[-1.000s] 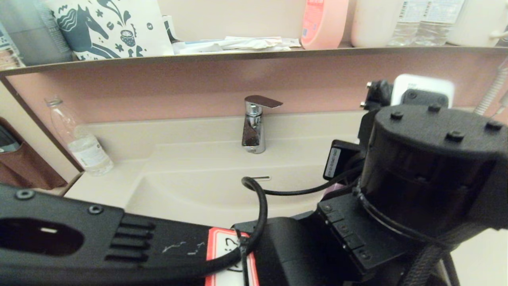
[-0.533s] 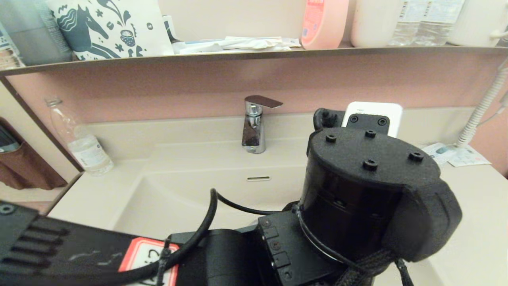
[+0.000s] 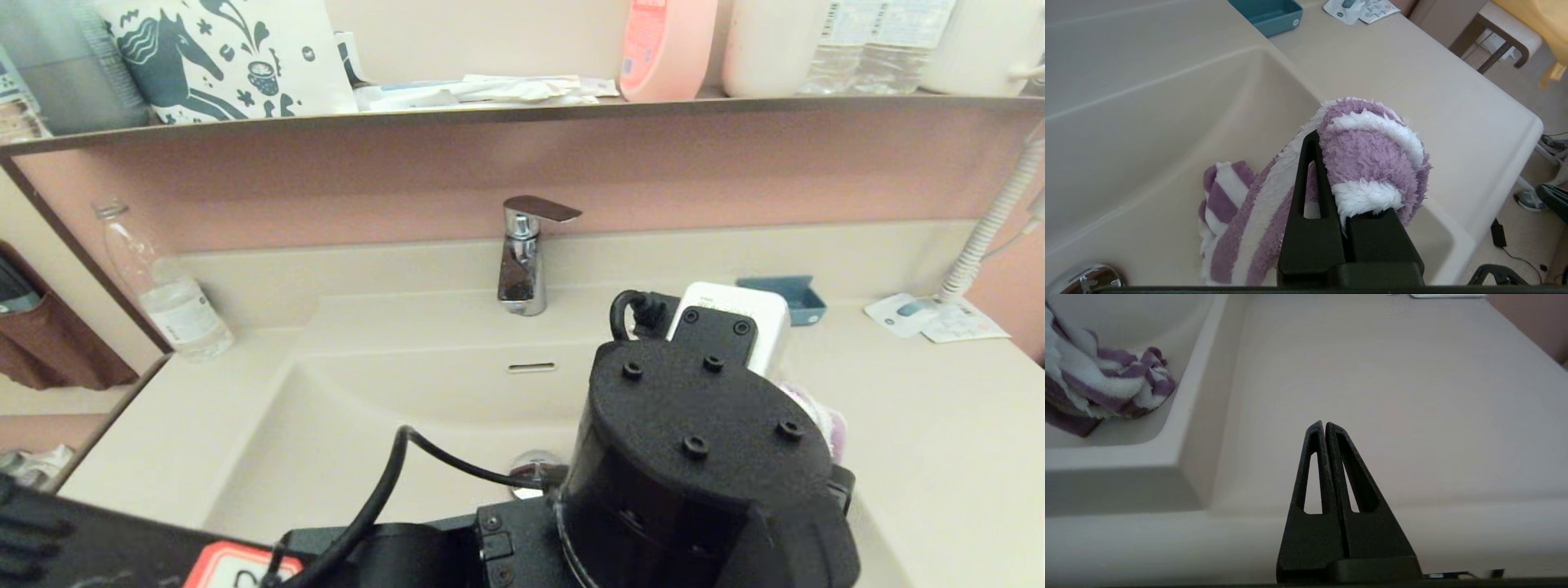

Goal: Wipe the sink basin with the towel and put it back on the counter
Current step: Wipe the sink

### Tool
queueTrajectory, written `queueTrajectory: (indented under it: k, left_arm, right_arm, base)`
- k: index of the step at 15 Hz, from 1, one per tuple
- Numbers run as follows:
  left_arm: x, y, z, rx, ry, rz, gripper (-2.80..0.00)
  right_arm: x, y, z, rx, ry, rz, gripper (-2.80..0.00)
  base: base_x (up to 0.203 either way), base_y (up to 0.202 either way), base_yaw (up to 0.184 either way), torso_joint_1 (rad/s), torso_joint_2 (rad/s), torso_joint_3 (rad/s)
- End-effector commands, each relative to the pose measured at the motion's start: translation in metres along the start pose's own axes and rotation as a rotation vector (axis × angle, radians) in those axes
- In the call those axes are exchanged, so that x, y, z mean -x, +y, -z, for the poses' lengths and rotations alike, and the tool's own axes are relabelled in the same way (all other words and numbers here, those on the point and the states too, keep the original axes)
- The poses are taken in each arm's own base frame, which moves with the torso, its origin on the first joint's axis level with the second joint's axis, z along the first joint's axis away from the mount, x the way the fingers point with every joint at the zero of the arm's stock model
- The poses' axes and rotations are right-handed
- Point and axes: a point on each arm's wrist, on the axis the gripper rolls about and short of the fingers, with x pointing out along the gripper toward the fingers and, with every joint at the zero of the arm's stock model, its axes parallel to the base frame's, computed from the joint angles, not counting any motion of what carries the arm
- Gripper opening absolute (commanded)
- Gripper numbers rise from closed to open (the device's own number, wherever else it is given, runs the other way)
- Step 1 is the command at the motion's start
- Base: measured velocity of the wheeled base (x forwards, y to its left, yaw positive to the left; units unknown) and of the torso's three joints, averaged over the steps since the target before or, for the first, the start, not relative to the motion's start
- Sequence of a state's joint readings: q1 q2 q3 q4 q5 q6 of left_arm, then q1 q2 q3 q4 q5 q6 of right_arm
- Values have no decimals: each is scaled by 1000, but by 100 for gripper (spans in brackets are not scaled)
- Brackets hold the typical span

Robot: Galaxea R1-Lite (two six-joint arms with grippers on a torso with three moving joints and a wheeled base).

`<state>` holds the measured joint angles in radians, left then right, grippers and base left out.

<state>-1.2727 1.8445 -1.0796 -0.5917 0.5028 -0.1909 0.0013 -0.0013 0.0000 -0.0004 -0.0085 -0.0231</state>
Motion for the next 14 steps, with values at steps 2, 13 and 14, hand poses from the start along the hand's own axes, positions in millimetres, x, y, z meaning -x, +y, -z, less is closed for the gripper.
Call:
queueTrajectory:
  k: [2, 13, 14]
  left_arm:
    - [6, 2, -4, 4, -10, -2, -280]
    - [27, 42, -51, 16, -69, -202, -280]
    - [29, 39, -50, 15, -67, -206, -280]
  right_arm:
    - [0, 0, 0, 36, 5, -4, -280]
    - [-23, 0, -91, 24, 100, -99, -280]
    - [-29, 1, -95, 17, 126, -116, -280]
  base:
    - [0, 0, 0, 0, 0, 0]
    - [0, 0, 0, 0, 0, 0]
    - [0, 0, 0, 0, 0, 0]
